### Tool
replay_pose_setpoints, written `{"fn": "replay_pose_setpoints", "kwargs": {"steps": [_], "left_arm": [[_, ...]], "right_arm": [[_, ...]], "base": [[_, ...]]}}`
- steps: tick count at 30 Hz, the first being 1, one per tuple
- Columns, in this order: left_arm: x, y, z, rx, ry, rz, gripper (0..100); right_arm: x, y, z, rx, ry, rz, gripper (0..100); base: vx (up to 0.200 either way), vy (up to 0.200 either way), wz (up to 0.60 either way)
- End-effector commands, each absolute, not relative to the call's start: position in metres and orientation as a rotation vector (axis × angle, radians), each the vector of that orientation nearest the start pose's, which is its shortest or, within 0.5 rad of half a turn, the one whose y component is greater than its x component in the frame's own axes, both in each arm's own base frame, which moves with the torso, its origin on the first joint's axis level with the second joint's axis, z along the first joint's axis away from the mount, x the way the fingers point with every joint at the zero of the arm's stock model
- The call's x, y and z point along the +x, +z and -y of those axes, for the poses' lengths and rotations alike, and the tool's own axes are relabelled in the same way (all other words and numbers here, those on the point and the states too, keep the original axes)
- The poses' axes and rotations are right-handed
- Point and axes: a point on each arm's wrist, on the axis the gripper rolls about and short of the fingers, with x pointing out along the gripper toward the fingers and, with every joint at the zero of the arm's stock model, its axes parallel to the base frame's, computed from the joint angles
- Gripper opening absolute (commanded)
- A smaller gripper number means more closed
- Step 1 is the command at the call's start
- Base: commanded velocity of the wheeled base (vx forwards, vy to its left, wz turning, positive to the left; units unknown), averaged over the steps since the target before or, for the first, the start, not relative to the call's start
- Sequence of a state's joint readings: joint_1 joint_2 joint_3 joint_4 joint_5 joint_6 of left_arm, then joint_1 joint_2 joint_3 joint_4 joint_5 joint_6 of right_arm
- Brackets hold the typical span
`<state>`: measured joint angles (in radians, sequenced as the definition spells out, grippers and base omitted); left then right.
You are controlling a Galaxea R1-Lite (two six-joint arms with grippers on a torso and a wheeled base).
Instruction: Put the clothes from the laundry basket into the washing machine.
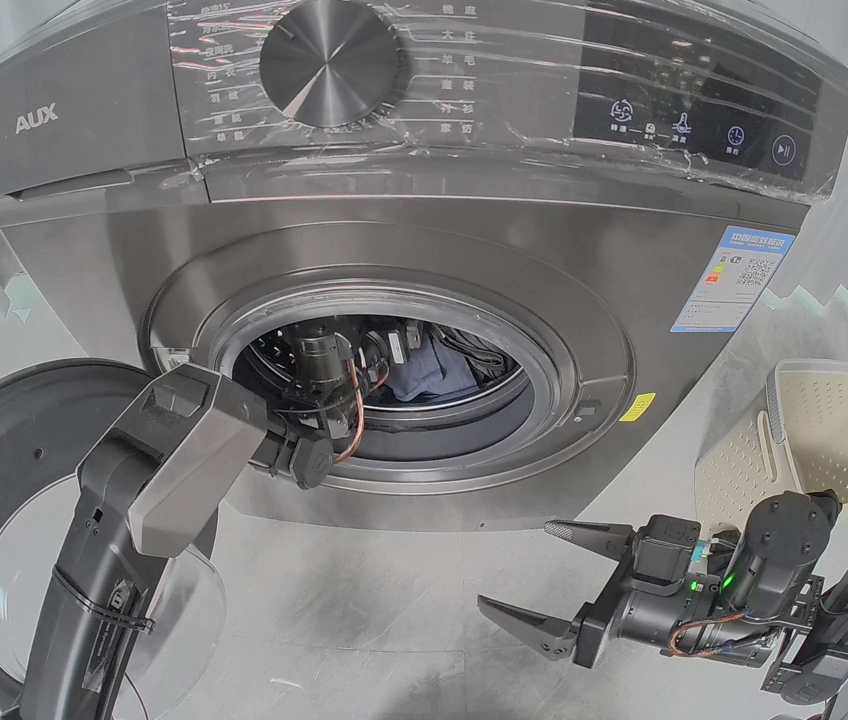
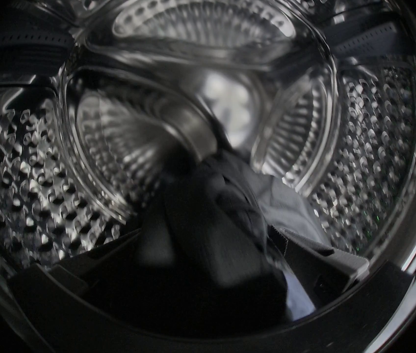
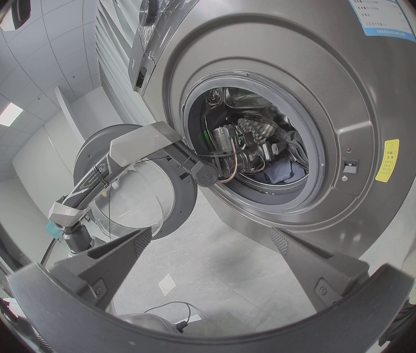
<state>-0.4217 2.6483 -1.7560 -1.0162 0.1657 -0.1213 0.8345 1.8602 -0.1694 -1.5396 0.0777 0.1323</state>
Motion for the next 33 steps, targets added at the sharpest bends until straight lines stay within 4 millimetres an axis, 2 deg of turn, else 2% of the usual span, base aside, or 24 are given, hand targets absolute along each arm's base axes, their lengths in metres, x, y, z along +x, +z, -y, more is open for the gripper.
{"fn": "replay_pose_setpoints", "kwargs": {"steps": [1,7,12,13,16,19,24,25,28,29,31,33], "left_arm": [[0.46,0.067,0.211,-0.116,-0.323,0.006,100],[0.433,0.08,0.217,-0.109,-0.374,-0.021,100],[0.395,0.098,0.226,-0.109,-0.431,-0.018,100],[0.376,0.1,0.23,-0.101,-0.464,-0.038,100],[0.338,0.099,0.234,-0.083,-0.558,-0.105,100],[0.307,0.098,0.23,-0.066,-0.62,-0.164,100],[0.263,0.109,0.221,-0.09,-0.68,-0.205,100],[0.249,0.111,0.216,-0.105,-0.694,-0.217,100],[0.233,0.118,0.206,-0.113,-0.705,-0.205,100],[0.218,0.124,0.197,-0.126,-0.717,-0.179,100],[0.207,0.129,0.19,-0.135,-0.727,-0.154,100],[0.187,0.133,0.179,-0.145,-0.745,-0.13,100]], "right_arm": [[0.161,0.09,-0.18,0.065,0.899,-0.204,100],[0.161,0.09,-0.18,0.066,0.9,-0.203,100],[0.16,0.09,-0.179,0.066,0.9,-0.203,100],[0.16,0.09,-0.179,0.066,0.9,-0.203,100],[0.159,0.09,-0.179,0.066,0.901,-0.207,100],[0.158,0.09,-0.177,0.064,0.9,-0.21,100],[0.156,0.092,-0.175,0.067,0.896,-0.203,100],[0.156,0.093,-0.174,0.068,0.895,-0.202,100],[0.156,0.095,-0.172,0.072,0.891,-0.191,100],[0.155,0.097,-0.17,0.075,0.886,-0.184,100],[0.155,0.099,-0.168,0.078,0.88,-0.177,100],[0.155,0.102,-0.164,0.083,0.871,-0.166,100]], "base": [[0.0,0.0,0.0],[0.0,0.0,0.0],[0.0,0.0,0.0],[0.0,0.0,0.0],[0.0,0.0,0.0],[0.0,0.0,0.0],[0.0,0.0,0.0],[0.0,0.0,0.0],[0.0,0.0,0.0],[0.0,0.0,0.0],[0.0,0.0,0.0],[0.0,0.0,0.0]]}}
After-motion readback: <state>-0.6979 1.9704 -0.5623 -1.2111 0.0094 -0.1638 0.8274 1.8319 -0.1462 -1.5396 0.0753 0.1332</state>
